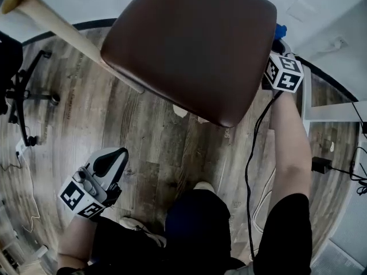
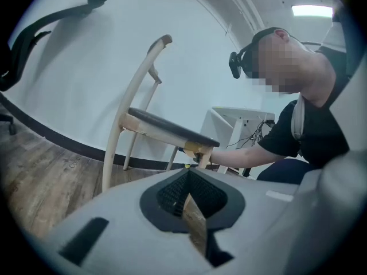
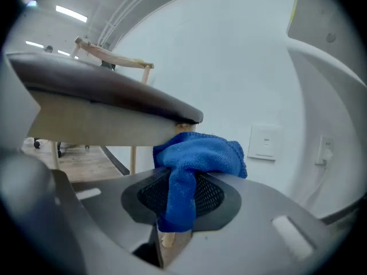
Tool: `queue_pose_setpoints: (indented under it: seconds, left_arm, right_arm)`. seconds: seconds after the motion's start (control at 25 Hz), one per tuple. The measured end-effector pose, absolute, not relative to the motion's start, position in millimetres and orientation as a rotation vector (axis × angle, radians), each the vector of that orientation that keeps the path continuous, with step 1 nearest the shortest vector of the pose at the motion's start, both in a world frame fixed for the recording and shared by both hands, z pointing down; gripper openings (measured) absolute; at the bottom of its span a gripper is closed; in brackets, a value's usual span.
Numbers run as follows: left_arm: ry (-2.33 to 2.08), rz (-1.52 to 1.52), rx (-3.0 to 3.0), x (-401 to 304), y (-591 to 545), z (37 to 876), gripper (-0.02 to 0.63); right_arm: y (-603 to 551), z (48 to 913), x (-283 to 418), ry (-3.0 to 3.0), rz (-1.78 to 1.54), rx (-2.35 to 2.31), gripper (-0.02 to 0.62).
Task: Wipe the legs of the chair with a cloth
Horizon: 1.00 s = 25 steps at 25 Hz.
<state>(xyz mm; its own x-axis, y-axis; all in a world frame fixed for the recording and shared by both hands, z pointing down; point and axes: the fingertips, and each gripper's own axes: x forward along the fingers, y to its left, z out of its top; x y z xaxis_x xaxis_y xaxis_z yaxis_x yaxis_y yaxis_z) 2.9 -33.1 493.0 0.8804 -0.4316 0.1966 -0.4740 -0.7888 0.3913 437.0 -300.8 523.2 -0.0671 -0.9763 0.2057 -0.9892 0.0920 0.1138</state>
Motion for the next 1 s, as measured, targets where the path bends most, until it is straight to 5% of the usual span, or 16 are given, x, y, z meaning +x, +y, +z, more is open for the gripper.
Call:
queue_pose_setpoints:
  seconds: [0.68, 1.0]
  left_arm:
    - [-0.528, 0.048, 2.726, -12, -20, 467, 0.008]
    - [-0.642, 0.039, 2.61, -17, -11, 373, 0.008]
  right_arm:
    - [-187, 361, 399, -2.144, -0.196, 2.006, 0.101]
    - [-134, 265, 354, -2.306, 0.018, 2.058, 0.101]
